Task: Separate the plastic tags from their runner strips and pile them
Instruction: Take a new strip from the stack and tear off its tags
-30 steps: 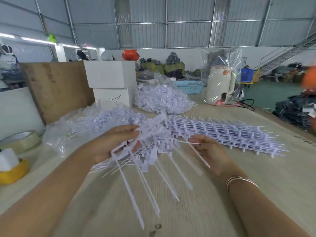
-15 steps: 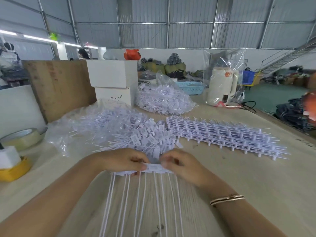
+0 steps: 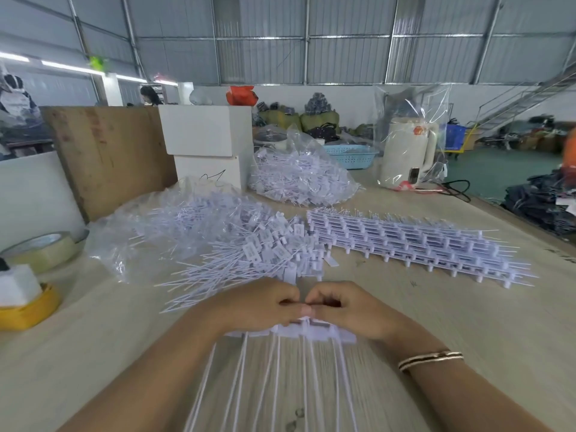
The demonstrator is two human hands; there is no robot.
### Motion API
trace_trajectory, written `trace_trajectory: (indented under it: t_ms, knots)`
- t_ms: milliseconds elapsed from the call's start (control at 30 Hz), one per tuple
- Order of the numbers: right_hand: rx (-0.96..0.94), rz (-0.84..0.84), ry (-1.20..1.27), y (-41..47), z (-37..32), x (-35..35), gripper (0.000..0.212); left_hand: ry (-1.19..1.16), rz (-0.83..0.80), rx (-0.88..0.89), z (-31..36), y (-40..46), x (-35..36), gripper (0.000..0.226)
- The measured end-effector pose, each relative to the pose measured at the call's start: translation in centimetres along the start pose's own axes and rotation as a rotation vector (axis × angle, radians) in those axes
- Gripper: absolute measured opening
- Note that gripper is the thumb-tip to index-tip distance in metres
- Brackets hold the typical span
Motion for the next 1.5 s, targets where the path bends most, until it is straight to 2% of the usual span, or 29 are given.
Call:
trace_trajectory:
  t_ms: [67, 167, 267, 333, 500, 633, 700, 800, 867, 1000, 1167, 1233, 1333, 1433, 1500]
  knots:
    - [-0.009, -0.033, -0.009, -0.2, 0.0, -0.1, 0.013, -0.076, 0.061, 0.022, -0.8, -0.4, -0.1, 0.032]
    - [-0.031, -0.016, -0.220, 0.0, -0.1, 0.1, 0.022, -0.093, 0.116, 0.054, -1.5, -0.9, 0.1, 0.036]
    - [-0.093, 0.087, -0.426, 0.4, -0.4, 0.1, 0.013, -0.081, 0.110, 0.060, -1.8, -1.2, 0.1, 0.028]
    - [-0.135, 0.114, -0.464, 0.5, -0.4, 0.1, 0.010, -0.093, 0.112, 0.069, -2.2, -1.3, -0.1, 0.024]
    - [-0.080, 0.072, -0.196, 0.7, 0.2, 0.2, 0.008, -0.005, 0.142, 0.077, -2.4, -1.4, -0.2, 0.020]
    - [0.009, 0.031, -0.024, 0.7, 0.9, -0.1, 0.016, 0.058, 0.138, 0.102, -1.7, -1.5, -0.1, 0.025]
    - [0.027, 0.074, 0.078, 0.5, 0.9, -0.6, 0.016, 0.036, 0.106, 0.099, -1.8, -1.7, -0.2, 0.022]
    - [0.079, 0.230, 0.128, -0.3, 1.5, -2.6, 0.013, -0.060, 0.063, 0.099, -2.2, -2.3, -0.5, 0.014]
    - [0.110, 0.199, 0.077, -0.4, 2.0, -2.8, 0.009, -0.029, 0.089, 0.074, -2.3, -2.4, -0.7, 0.017]
    - [0.139, 0.110, -0.067, 0.1, 2.0, -2.0, 0.014, 0.193, 0.188, -0.002, -2.7, -2.5, -1.2, 0.022]
    - [0.039, 0.065, -0.297, 0.0, 0.8, -1.8, 0.015, 0.339, 0.291, -0.010, -2.6, -2.8, -1.6, 0.028]
    - [-0.068, 0.099, -0.337, 0.2, -0.1, -1.0, 0.020, 0.381, 0.334, 0.027, -2.5, -2.7, -1.7, 0.031]
    - [-0.223, 0.157, -0.345, 0.8, -1.0, 0.5, 0.031, 0.361, 0.355, 0.096, -2.3, -2.4, -1.4, 0.021]
    - [-0.169, 0.164, -0.395, 1.0, -0.9, 1.0, 0.041, 0.291, 0.373, 0.130, -2.3, -2.3, -1.1, 0.019]
    - [-0.232, 0.236, -0.545, 1.0, -1.3, 0.9, 0.036, 0.242, 0.392, 0.143, -2.4, -2.3, -1.0, 0.020]
Point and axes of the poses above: each hand's wrist, its own y-axis towards the middle knuckle, its own x-axis out of the palm, z = x × y, the point moved 3 cm from there along y, towards the middle knuckle, and after that the axes turned 5 degrees about -z, right-handed, at the moved point
